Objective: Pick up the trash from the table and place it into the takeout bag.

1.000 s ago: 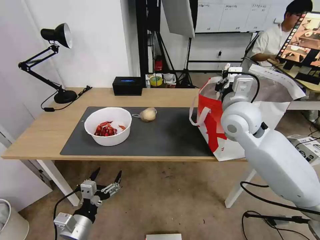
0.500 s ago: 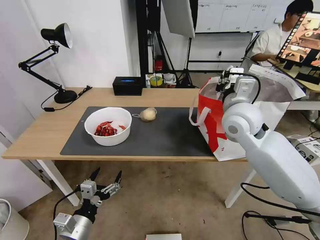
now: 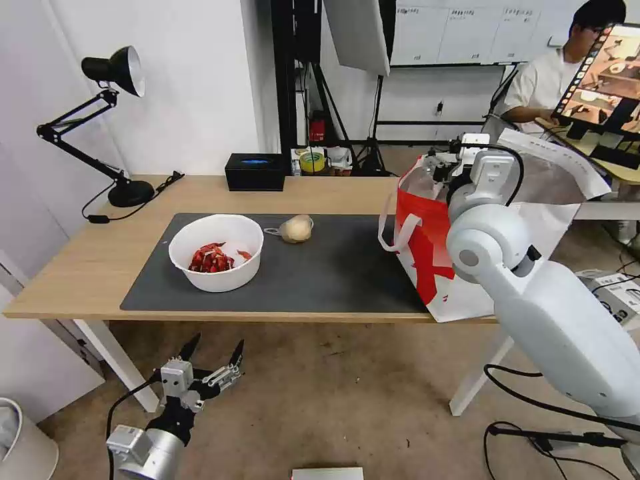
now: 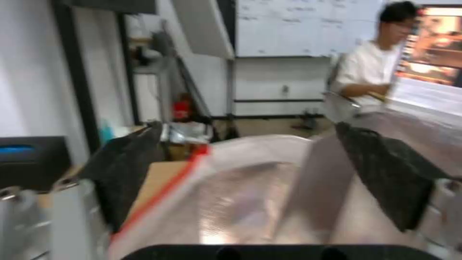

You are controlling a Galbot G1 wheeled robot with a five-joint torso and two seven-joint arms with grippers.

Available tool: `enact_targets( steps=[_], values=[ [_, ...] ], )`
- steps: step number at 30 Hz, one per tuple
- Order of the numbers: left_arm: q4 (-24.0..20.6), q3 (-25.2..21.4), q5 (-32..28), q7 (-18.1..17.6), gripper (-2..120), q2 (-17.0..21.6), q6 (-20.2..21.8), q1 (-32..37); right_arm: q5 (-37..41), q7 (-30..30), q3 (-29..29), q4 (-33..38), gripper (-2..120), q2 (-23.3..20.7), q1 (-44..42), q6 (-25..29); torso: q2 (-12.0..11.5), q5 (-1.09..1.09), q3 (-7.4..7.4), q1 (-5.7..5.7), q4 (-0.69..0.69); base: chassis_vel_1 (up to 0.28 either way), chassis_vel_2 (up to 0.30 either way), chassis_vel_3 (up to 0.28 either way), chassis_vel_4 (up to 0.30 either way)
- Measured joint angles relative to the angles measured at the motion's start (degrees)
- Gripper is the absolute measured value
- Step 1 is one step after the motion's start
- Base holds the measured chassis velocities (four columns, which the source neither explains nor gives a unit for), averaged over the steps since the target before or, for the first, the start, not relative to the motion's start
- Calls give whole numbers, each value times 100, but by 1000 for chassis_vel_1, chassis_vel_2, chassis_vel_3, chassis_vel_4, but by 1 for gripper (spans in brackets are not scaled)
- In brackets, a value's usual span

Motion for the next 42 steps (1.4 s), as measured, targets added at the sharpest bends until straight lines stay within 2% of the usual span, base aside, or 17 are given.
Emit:
enact_targets(
  steps=[3,8,9,13,18,25,29,38,42],
  values=[
    [-1,-6,-4,0,100,-2,0,3,-18,-520,-143,115,100,41,36,270,0,0,0,0,1,0,0,0,0],
    [-1,-17,-5,0,100,-7,1,11,-46,-1026,-275,233,100,62,44,394,0,-1,0,0,1,0,0,0,0],
    [-1,-22,-6,-1,100,-8,1,12,-72,-1340,-357,302,100,64,23,436,0,-1,0,0,1,0,0,0,0],
    [18,-36,-14,-2,100,-10,1,10,-299,-1860,-628,457,100,78,-140,546,0,-1,-1,0,0,0,0,0,0],
    [56,-40,-21,-5,100,-14,0,3,-553,-2018,-837,516,100,120,-408,604,0,-1,0,0,1,0,0,0,0],
    [99,-39,-32,-9,100,-18,0,-32,-1057,-2221,-944,521,100,107,-1214,1227,0,0,0,0,1,0,0,0,0],
    [144,-25,-34,-10,100,-23,-10,-44,-1488,-2313,-697,743,100,112,-2307,1572,0,1,0,-1,-1,0,0,0,0],
    [199,6,-36,-5,100,-35,-44,-114,-2103,-2446,-153,1146,100,105,-3619,2177,1,0,0,-1,0,0,0,0,0],
    [201,14,-31,-1,100,-55,-57,-121,-2205,-2485,41,1179,100,92,-3935,2327,0,0,-1,-1,1,0,0,0,0]
  ],
)
